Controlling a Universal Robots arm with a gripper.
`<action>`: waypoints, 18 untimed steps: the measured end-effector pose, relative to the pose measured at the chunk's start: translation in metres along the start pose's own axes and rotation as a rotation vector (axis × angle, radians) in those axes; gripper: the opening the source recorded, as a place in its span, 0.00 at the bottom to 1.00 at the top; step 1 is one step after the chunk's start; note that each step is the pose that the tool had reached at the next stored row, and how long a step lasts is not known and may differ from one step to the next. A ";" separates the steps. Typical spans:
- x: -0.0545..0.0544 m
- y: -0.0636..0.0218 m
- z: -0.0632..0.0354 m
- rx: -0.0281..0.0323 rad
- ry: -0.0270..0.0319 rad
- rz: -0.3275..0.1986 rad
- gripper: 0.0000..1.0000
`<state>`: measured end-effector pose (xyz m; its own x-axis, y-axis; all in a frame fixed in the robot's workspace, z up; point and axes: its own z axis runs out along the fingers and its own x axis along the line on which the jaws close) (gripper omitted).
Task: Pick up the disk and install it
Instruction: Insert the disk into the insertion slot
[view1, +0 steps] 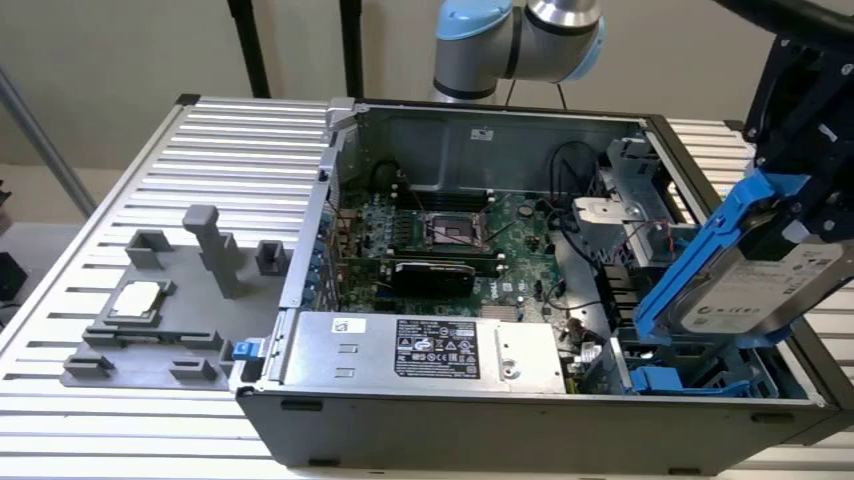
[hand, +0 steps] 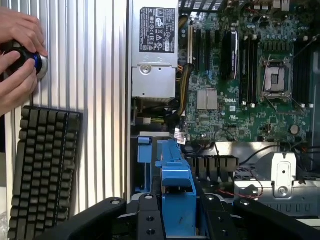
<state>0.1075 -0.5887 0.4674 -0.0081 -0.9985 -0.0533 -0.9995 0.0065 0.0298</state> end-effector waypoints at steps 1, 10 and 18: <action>0.001 -0.0002 0.0018 -0.0006 -0.0003 0.000 0.00; 0.003 -0.0016 0.0178 -0.0018 0.0004 -0.012 0.00; 0.004 -0.0039 0.0273 -0.0032 -0.0017 -0.019 0.00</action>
<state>0.1105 -0.5908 0.4399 0.0106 -0.9984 -0.0556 -0.9994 -0.0124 0.0320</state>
